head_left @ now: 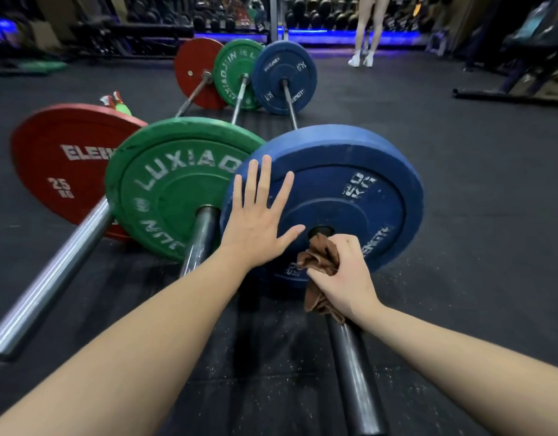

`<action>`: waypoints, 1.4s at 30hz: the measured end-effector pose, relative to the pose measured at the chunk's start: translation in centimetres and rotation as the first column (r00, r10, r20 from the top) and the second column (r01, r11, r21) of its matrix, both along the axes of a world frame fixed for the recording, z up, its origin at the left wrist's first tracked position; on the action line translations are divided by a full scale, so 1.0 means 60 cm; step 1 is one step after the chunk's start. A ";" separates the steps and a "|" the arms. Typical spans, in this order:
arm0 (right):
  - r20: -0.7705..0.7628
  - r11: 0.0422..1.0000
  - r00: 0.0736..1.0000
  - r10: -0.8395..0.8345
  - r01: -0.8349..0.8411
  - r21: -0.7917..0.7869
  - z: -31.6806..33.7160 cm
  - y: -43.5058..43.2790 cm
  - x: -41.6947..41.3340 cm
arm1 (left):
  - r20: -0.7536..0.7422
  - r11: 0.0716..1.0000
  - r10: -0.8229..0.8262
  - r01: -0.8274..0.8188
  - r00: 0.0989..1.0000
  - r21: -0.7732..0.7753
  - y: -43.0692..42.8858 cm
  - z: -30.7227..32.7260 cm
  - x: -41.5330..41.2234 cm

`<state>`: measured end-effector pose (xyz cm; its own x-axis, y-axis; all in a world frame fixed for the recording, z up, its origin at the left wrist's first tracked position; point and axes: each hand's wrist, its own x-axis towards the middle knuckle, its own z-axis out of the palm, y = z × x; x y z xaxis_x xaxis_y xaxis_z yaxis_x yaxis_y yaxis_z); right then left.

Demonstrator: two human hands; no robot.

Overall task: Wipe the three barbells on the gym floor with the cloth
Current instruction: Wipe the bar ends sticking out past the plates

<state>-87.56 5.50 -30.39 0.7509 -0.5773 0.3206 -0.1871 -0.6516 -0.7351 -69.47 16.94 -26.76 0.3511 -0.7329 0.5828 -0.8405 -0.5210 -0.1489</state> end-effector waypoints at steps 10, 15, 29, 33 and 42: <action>0.021 0.992 1.000 -0.011 0.008 0.125 -0.005 0.051 -0.093 | -0.001 0.952 -0.305 0.305 0.952 0.025 0.006 -0.025 0.000; -0.070 0.998 0.997 -0.011 0.016 0.068 0.001 0.042 -0.110 | -0.295 0.941 -0.304 0.334 0.906 0.056 -0.009 -0.045 -0.019; -0.039 0.991 0.999 0.002 -0.007 -0.131 -0.013 0.016 -0.055 | -0.430 0.855 -0.251 0.407 0.868 0.322 0.044 -0.063 -0.006; -0.057 0.990 0.996 0.073 -0.079 -0.116 -0.012 0.043 -0.113 | -0.452 0.839 -0.305 0.461 0.838 0.289 0.019 -0.072 -0.024; -0.073 0.978 0.982 0.174 -0.181 -0.105 -0.017 0.061 -0.176 | -0.588 0.821 -0.280 0.507 0.759 0.263 -0.021 -0.076 -0.062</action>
<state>-98.15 9.17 -31.40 0.8588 -0.3969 0.3240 -0.1049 -0.7552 -0.6471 -73.18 15.66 -31.31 0.1333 -0.9900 0.0462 -0.9626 -0.1183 0.2437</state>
